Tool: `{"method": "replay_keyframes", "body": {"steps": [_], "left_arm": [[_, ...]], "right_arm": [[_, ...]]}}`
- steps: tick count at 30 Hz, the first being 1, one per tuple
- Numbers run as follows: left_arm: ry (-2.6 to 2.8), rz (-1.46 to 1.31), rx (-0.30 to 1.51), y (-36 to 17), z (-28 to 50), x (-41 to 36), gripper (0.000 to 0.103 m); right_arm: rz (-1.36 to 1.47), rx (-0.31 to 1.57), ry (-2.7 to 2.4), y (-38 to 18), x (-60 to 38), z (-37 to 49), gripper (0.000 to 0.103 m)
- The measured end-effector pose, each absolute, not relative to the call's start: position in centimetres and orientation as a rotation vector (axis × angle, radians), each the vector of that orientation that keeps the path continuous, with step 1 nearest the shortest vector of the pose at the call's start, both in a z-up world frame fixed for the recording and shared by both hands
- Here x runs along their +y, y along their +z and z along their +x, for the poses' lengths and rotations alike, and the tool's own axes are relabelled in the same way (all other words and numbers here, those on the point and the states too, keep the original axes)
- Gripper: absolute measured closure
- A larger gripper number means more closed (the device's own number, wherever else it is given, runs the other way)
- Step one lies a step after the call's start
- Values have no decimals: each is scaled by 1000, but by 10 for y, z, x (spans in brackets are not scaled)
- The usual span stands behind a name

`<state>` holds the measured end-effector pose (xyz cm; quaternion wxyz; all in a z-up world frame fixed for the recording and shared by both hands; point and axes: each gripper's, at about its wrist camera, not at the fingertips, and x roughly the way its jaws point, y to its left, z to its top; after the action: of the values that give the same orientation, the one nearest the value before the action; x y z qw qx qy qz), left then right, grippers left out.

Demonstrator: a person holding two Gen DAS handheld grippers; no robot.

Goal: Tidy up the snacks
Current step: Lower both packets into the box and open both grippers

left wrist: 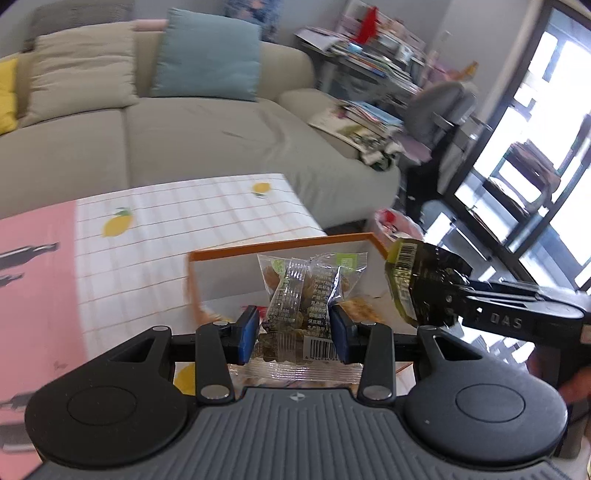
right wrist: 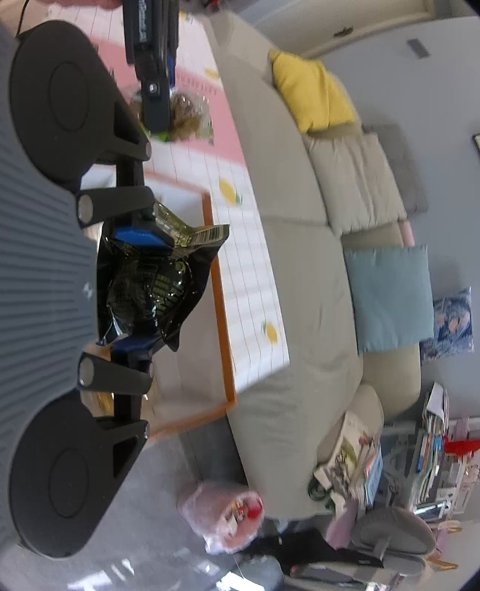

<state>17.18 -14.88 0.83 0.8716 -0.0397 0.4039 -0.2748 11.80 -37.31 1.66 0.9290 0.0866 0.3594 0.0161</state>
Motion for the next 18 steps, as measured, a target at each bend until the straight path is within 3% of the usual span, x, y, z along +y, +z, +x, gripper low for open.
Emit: {"method": "replay_keyframes", "body": {"steps": [18], "left_arm": [[-556, 212, 1055, -65, 258, -232, 57]], "right_arm": [[-76, 982, 40, -65, -398, 231, 57]]}}
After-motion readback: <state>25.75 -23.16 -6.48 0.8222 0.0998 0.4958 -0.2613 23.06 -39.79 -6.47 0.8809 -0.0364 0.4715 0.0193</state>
